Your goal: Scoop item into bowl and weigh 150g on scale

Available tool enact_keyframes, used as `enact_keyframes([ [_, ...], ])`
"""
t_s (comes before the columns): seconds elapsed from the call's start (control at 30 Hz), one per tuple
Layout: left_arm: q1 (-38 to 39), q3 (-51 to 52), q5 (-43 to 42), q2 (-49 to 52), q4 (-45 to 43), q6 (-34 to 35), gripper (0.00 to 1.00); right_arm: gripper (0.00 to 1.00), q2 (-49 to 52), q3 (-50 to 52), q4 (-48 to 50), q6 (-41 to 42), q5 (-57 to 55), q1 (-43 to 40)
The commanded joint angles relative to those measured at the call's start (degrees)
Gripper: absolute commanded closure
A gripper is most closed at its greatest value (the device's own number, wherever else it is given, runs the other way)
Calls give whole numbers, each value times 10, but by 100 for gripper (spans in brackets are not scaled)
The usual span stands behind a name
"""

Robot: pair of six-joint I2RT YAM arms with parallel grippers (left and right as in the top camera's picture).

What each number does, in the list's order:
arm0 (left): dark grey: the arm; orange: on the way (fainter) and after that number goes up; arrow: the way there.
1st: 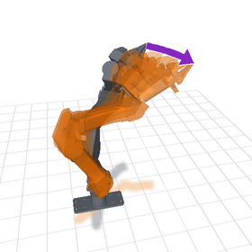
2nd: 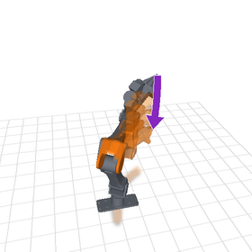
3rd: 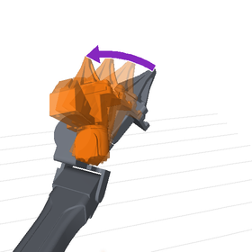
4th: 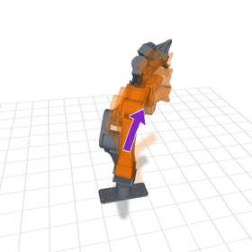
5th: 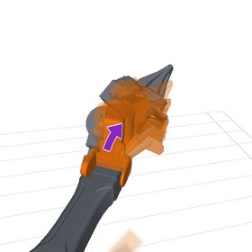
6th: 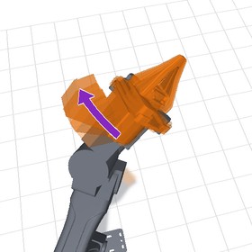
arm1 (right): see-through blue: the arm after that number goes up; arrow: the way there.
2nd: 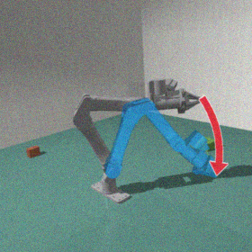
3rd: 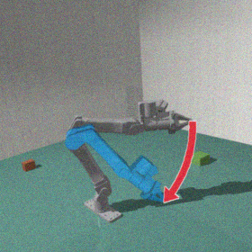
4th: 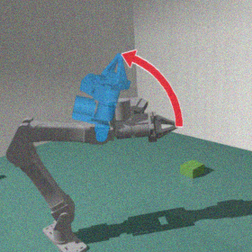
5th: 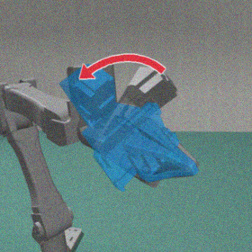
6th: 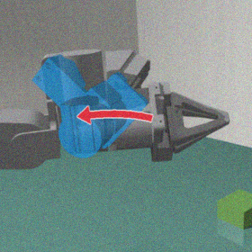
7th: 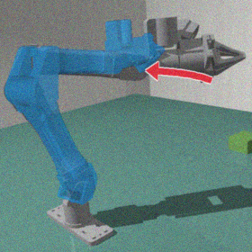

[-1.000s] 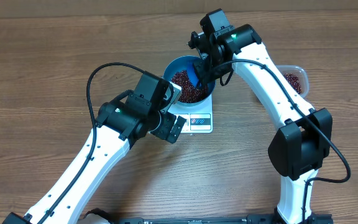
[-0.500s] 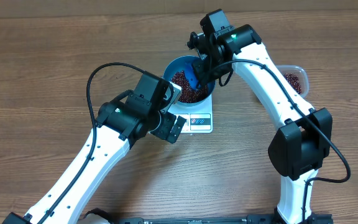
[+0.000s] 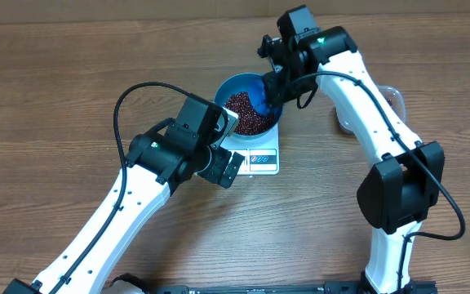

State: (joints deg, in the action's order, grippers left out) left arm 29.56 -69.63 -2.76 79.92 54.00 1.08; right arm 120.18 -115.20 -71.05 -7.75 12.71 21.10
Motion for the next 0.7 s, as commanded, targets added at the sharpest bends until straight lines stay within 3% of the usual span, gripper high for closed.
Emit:
enact_keyframes([
  [0.0, -4, 5, 2, -13, -3, -11, 0, 96, -6, -33, -1, -5, -7, 1],
  [0.67, -4, 5, 2, -13, -3, -11, 1, 96, -70, -38, -21, -7, 4, 3],
])
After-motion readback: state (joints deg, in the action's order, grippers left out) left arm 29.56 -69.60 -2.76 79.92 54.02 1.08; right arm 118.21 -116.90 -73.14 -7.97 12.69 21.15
